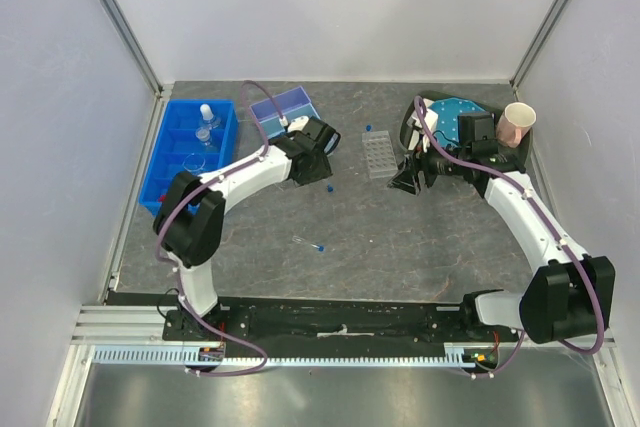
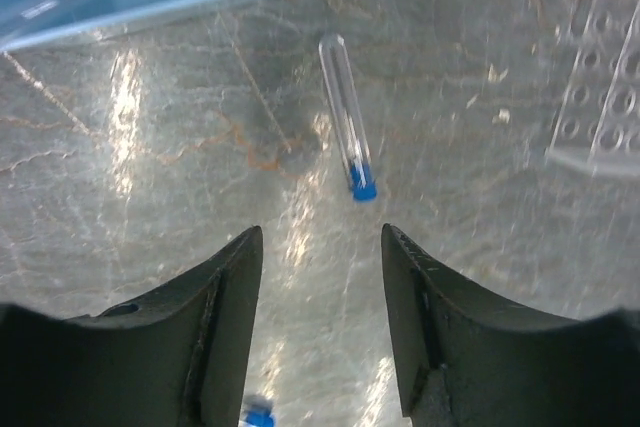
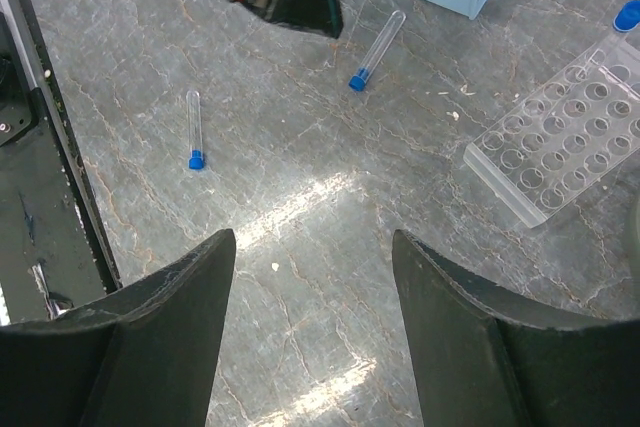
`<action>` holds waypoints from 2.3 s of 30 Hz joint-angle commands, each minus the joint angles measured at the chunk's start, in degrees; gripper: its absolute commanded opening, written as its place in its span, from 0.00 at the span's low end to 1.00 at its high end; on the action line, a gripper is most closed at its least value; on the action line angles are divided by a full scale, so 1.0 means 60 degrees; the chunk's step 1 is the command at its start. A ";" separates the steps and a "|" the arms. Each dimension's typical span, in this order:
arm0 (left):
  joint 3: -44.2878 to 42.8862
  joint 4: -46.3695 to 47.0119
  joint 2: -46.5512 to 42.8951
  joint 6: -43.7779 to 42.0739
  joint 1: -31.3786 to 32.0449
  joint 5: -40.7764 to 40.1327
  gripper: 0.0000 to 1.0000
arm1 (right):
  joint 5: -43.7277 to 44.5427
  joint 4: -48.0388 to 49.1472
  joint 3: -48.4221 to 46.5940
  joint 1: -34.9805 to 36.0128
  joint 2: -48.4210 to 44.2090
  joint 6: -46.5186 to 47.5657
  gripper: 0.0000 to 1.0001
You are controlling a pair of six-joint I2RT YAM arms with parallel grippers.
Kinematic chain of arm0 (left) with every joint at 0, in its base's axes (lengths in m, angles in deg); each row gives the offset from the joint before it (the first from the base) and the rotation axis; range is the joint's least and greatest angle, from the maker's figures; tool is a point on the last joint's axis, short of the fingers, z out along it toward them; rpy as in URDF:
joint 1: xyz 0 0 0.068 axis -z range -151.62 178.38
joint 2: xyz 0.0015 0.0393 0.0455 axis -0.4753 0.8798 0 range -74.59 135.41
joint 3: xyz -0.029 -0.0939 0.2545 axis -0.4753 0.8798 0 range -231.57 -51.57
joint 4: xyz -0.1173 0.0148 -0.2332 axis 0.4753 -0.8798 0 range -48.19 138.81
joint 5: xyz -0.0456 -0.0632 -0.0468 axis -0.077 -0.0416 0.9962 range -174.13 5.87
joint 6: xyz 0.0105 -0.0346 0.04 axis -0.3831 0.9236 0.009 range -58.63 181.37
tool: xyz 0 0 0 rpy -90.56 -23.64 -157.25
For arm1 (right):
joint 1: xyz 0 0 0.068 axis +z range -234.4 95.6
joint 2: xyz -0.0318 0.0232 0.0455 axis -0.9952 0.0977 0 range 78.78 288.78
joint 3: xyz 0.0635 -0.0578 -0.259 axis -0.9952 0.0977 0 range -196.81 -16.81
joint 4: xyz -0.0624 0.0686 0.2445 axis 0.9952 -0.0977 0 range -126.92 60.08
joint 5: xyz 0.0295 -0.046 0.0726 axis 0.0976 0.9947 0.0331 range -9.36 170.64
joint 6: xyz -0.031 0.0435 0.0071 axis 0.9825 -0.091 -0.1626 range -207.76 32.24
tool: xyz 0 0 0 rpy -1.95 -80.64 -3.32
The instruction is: Organize the chemistry lab equipment
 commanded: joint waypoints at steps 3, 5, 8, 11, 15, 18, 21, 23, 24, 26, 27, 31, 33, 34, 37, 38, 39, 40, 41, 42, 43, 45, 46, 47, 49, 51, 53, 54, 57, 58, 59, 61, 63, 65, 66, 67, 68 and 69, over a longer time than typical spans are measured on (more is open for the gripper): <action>-0.1812 -0.0872 0.1381 0.1732 -0.0096 -0.0927 0.56 | -0.0332 0.0332 0.0041 -0.0038 -0.0200 -0.0069 0.72; -0.2237 -0.0961 0.1807 0.1835 -0.0096 -0.0956 0.55 | -0.0317 0.0347 0.0026 -0.0038 -0.0200 -0.0069 0.72; -0.2575 -0.1151 0.2232 0.2054 -0.0140 -0.1015 0.52 | -0.0259 0.0347 0.0026 -0.0053 -0.0200 -0.0069 0.72; -0.2737 -0.1210 0.2568 0.2230 -0.0155 -0.1001 0.49 | -0.0244 0.0362 0.0041 -0.0068 -0.0156 -0.0069 0.72; -0.2985 -0.1312 0.2935 0.2334 -0.0155 -0.1030 0.47 | -0.0244 0.0347 0.0041 -0.0068 -0.0083 -0.0069 0.72; -0.3190 -0.1356 0.3257 0.2275 -0.0155 -0.1030 0.46 | -0.0244 0.0347 0.0056 -0.0053 -0.0068 -0.0069 0.72; -0.3351 -0.1357 0.3491 0.2085 -0.0170 -0.0957 0.44 | -0.0244 0.0362 0.0070 -0.0068 -0.0039 -0.0069 0.72; -0.3381 -0.1357 0.3551 0.1953 -0.0170 -0.0913 0.42 | -0.0244 0.0362 0.0056 -0.0053 -0.0025 -0.0083 0.72; -0.3352 -0.1371 0.3594 0.1924 -0.0170 -0.0913 0.41 | -0.0244 0.0362 0.0056 -0.0068 -0.0024 -0.0083 0.72; -0.3308 -0.1371 0.3624 0.1865 -0.0170 -0.0956 0.38 | -0.0258 0.0362 0.0041 -0.0082 -0.0010 -0.0098 0.72; -0.3236 -0.1357 0.3653 0.1865 -0.0170 -0.0957 0.36 | -0.0244 0.0347 0.0041 -0.0068 0.0005 -0.0098 0.72; -0.3074 -0.1357 0.3624 0.1777 -0.0170 -0.0927 0.21 | -0.0229 0.0362 0.0056 -0.0053 -0.0010 -0.0084 0.72; -0.2899 -0.1313 0.3537 0.1777 -0.0170 -0.0927 0.16 | -0.0229 0.0347 0.0070 -0.0053 0.0019 -0.0083 0.72; -0.2811 -0.1284 0.3362 0.1748 -0.0155 -0.0927 0.15 | -0.0229 0.0347 0.0056 -0.0068 0.0020 -0.0069 0.72; -0.2270 -0.0933 0.2676 0.1587 -0.0097 -0.0825 0.12 | -0.0258 0.0347 0.0085 -0.0053 0.0020 -0.0011 0.72; -0.1862 -0.0772 0.2455 0.1528 -0.0053 -0.0796 0.12 | -0.0331 0.0347 0.0099 -0.0053 0.0005 0.0019 0.72; -0.1640 -0.0452 0.2162 0.1441 -0.0009 -0.0767 0.11 | -0.0390 0.0347 0.0114 -0.0053 -0.0010 0.0048 0.72; -0.1392 -0.0217 0.1869 0.1266 0.0079 -0.0708 0.10 | -0.0463 0.0347 0.0114 -0.0068 -0.0010 0.0092 0.72; -0.0867 -0.0011 0.1185 0.1192 0.0137 -0.0548 0.10 | -0.0608 0.0347 0.0143 -0.0053 -0.0053 0.0179 0.72; -0.0557 0.0223 0.0844 0.1075 0.0196 -0.0431 0.08 | -0.0697 0.0333 0.0172 -0.0053 -0.0068 0.0209 0.72; -0.0250 0.0762 0.0522 0.0885 0.0298 -0.0284 0.08 | -0.0785 0.0318 0.0216 -0.0068 -0.0083 0.0282 0.72; 0.0775 0.1437 -0.0620 0.0694 0.0357 0.0519 0.05 | -0.1193 0.0274 0.0275 -0.0053 -0.0200 0.0545 0.73; 0.1185 0.2268 -0.1073 0.0548 0.0372 0.0900 0.04 | -0.1486 0.0114 0.0362 -0.0053 -0.0229 0.0721 0.72; 0.2117 0.2871 -0.1847 0.0503 0.0372 0.1759 0.03 | -0.1808 -0.0134 0.0378 -0.0053 -0.0273 0.1331 0.73; 0.3161 0.4884 -0.2715 0.0560 0.0372 0.2541 0.02 | -0.2979 -0.0719 0.0480 -0.0068 -0.0273 0.1921 0.75; 0.4787 0.6369 -0.3882 0.0911 0.0372 0.3743 0.02 | -0.3537 -0.0970 0.0597 -0.0024 -0.0244 0.2462 0.75; 0.6321 0.8809 -0.4503 0.1540 0.0402 0.4359 0.02 | -0.3468 -0.1015 0.0656 0.0136 -0.0244 0.2422 0.75; 0.6751 0.9679 -0.4752 0.1746 0.0402 0.4491 0.02 | -0.3307 -0.1030 0.0627 0.0181 -0.0201 0.2073 0.73; 0.7925 1.1794 -0.5354 0.1997 0.0591 0.4523 0.02 | -0.2736 -0.1540 0.0189 0.0503 -0.0010 0.1485 0.72; 0.8101 1.2030 -0.5515 0.1953 0.0766 0.4261 0.02 | -0.2574 -0.1934 -0.0146 0.0605 0.0048 0.1107 0.72; 0.8364 1.2351 -0.5560 0.1938 0.0855 0.4142 0.02 | -0.2326 -0.1996 -0.0266 0.0867 0.0049 0.0828 0.72; 0.8615 1.3361 -0.5546 0.2069 0.1089 0.3690 0.02 | -0.2134 -0.1677 -0.0311 0.1219 -0.0024 -0.0354 0.73; 0.8937 1.4573 -0.5458 0.2216 0.1265 0.3410 0.02 | -0.1798 -0.0845 -0.0020 0.1980 -0.0302 -0.1644 0.73; 0.9040 1.5251 -0.5196 0.2450 0.1500 0.3043 0.02 | -0.1651 0.1029 0.0814 0.2537 -0.0754 -0.3237 0.74; 0.9041 1.5574 -0.5107 0.2596 0.1573 0.2955 0.02 | -0.1505 0.1703 0.1107 0.2612 -0.0858 -0.3871 0.75; 0.9026 1.6041 -0.5005 0.2670 0.1690 0.2780 0.02 | -0.1300 0.2521 0.1516 0.2628 -0.0932 -0.4269 0.75; 0.9026 1.6278 -0.4830 0.2714 0.1763 0.2663 0.02 | -0.1052 0.2776 0.1636 0.2628 -0.0933 -0.4795 0.75; 0.9011 1.6440 -0.4712 0.2859 0.1851 0.2618 0.02 | -0.0774 0.2938 0.1667 0.2628 -0.0875 -0.5047 0.75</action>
